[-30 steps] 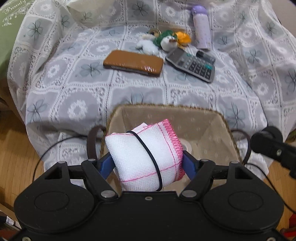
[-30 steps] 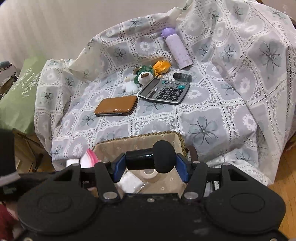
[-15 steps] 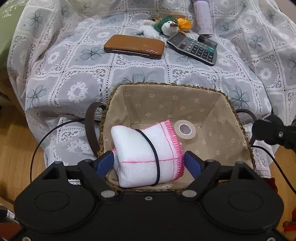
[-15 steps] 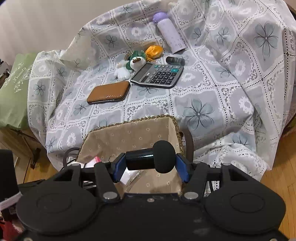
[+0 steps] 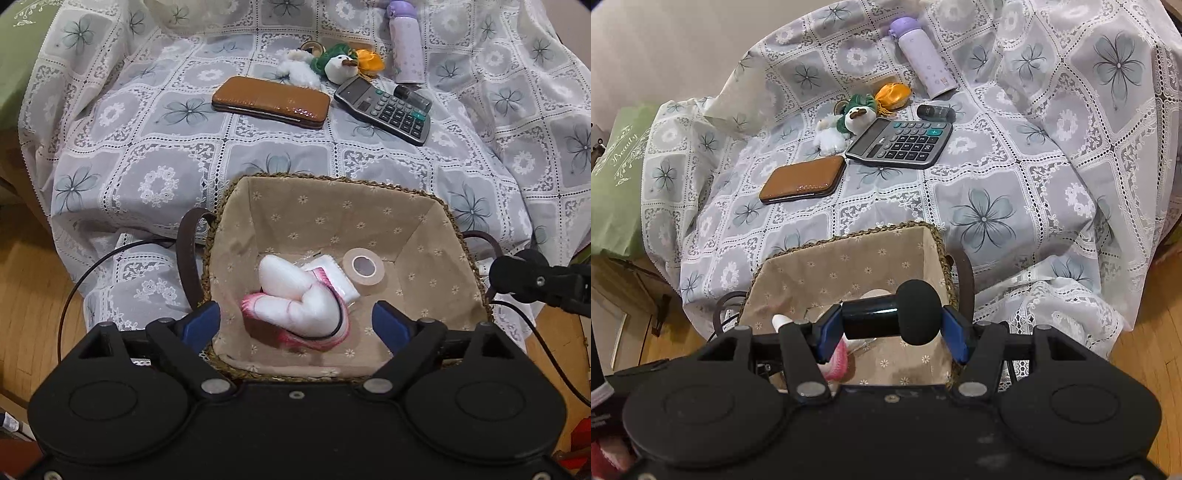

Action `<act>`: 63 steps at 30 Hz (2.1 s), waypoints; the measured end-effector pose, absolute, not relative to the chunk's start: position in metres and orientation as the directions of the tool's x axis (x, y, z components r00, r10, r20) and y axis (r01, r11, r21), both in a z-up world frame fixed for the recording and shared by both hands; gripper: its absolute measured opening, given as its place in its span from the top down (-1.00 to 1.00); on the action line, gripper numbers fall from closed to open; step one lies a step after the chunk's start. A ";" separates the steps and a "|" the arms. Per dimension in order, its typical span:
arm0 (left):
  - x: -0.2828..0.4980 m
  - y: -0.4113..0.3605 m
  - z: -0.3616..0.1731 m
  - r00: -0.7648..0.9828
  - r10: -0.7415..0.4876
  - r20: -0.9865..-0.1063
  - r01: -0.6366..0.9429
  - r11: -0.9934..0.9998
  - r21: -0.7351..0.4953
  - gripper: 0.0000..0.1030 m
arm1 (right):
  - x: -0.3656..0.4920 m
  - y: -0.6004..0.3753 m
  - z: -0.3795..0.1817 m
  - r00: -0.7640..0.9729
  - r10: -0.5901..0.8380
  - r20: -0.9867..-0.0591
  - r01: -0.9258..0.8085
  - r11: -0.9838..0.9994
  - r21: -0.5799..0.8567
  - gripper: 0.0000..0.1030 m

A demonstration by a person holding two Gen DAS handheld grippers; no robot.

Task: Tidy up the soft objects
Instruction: 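Carry both items to the basket and open the left tool to drop the towel roll, then lower the black foam cylinder into the basket and open the right tool, then lift both tools from the basket toward the plush toys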

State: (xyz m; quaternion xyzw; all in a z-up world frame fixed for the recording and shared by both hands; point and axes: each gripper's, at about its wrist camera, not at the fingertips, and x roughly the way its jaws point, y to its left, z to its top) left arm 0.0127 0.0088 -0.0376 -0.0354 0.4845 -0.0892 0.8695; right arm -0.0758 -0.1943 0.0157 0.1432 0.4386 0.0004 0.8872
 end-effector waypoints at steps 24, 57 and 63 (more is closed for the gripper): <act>0.013 0.012 -0.038 0.506 -0.148 -0.850 0.094 0.989 -0.116 -0.67 | -0.073 -0.194 0.010 0.587 0.140 -0.798 0.126 0.957 0.260 -0.15; 0.013 0.013 -0.035 0.524 -0.118 -0.844 0.089 0.992 -0.084 -0.68 | -0.073 -0.195 0.005 0.571 0.135 -0.810 0.152 0.952 0.265 -0.36; 0.013 0.011 -0.035 0.522 -0.113 -0.846 0.096 0.993 -0.073 -0.68 | -0.069 -0.193 0.003 0.569 0.121 -0.814 0.150 0.957 0.247 -0.41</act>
